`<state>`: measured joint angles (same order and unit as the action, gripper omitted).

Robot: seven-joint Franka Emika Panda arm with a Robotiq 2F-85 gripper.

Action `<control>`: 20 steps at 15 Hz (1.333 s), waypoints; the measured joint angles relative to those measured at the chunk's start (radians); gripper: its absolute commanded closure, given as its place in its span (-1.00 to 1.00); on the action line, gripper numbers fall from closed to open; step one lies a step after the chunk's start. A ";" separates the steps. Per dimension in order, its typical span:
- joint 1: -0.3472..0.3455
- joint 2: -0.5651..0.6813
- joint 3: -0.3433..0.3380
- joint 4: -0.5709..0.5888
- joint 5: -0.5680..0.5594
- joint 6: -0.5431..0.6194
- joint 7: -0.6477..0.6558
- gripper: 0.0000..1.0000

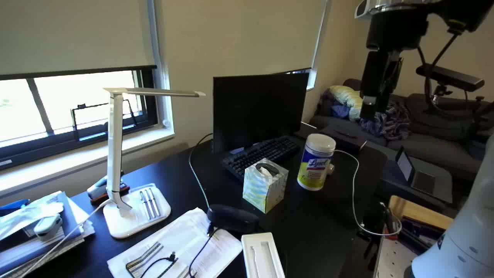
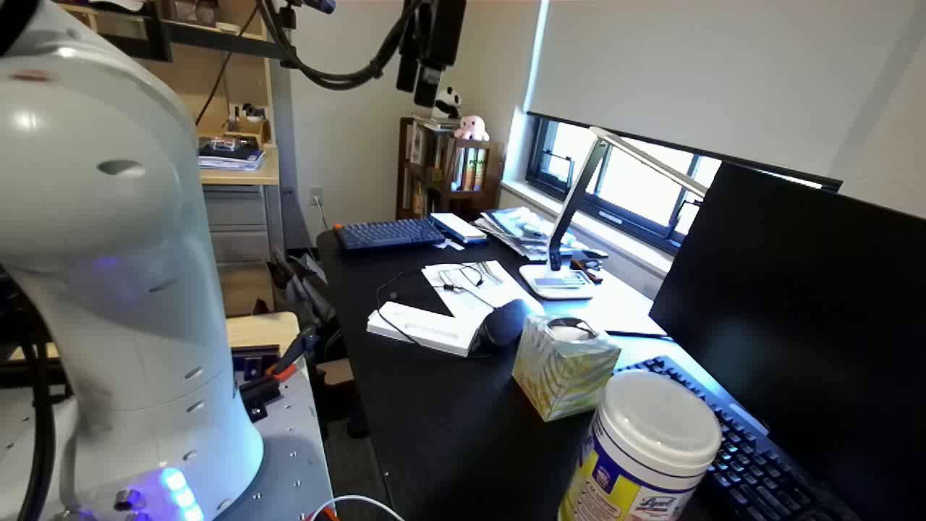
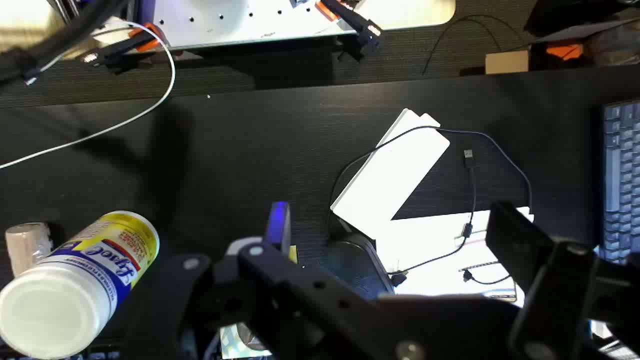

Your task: Put the eyeglasses case on top of the bottle

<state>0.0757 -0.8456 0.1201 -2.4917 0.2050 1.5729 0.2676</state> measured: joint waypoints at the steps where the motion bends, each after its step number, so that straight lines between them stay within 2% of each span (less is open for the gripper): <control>1: 0.000 0.000 0.000 0.000 0.000 0.000 0.000 -1.00; 6: -0.009 0.013 -0.002 0.011 0.000 0.001 -0.003 -1.00; 9: -0.009 0.088 -0.006 0.058 0.001 0.007 -0.008 -1.00; 16: -0.022 0.494 -0.005 0.199 -0.004 0.145 -0.008 -1.00; 20: -0.016 0.733 0.007 0.295 -0.068 0.230 -0.003 -1.00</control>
<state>0.0600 -0.1128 0.1271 -2.1964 0.1374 1.8034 0.2648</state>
